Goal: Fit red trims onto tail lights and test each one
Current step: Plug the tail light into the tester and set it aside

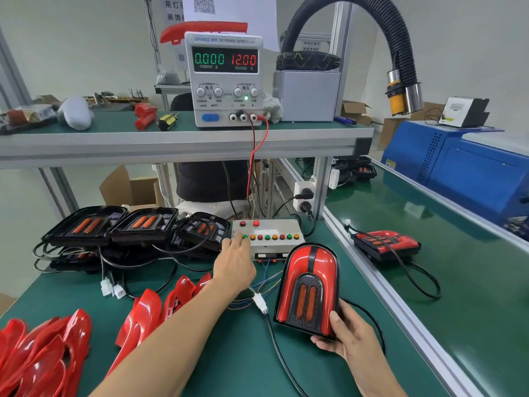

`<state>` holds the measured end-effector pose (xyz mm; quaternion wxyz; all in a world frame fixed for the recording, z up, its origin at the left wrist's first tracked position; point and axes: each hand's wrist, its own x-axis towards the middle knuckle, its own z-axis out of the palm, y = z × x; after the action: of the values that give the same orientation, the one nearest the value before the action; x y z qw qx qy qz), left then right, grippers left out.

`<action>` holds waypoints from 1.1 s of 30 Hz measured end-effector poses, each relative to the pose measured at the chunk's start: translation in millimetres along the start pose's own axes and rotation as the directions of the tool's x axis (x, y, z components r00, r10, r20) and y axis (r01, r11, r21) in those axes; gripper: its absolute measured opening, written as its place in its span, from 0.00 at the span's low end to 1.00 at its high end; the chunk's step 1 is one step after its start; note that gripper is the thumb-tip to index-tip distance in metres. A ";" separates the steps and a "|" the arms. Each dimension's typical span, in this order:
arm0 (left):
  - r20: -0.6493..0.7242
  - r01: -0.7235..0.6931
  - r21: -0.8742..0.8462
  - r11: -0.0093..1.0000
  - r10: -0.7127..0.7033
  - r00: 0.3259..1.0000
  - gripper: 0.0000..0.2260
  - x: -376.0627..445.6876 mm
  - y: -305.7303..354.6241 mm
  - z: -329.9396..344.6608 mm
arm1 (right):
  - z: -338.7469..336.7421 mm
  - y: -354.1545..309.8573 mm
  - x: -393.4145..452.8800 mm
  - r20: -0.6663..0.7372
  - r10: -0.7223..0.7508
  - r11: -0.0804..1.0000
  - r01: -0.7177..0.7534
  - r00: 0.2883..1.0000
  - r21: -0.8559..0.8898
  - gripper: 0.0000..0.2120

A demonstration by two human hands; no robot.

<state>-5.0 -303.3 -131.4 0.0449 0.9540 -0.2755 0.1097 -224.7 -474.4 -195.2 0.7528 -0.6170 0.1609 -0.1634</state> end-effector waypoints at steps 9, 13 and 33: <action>0.042 0.042 -0.099 0.994 -0.039 0.998 0.20 5.3 -6.4 -3.4 | -0.3 -1.0 0.4 0.005 0.001 1.000 -0.001 1.000 0.019 0.23; 0.076 0.031 -0.156 0.987 -0.019 0.997 0.22 4.8 -10.7 -3.9 | -0.7 1.7 1.2 0.015 0.001 1.000 -0.002 1.000 0.028 0.23; 0.129 0.012 -0.154 0.988 0.008 0.992 0.24 9.7 -15.8 -8.3 | 2.0 -6.1 -3.5 0.032 0.002 1.000 -0.003 0.999 0.023 0.22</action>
<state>9.9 -293.7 -121.4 0.1005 0.9530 -0.2846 0.0259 -227.3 -472.3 -188.6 0.7624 -0.6107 0.1479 -0.1546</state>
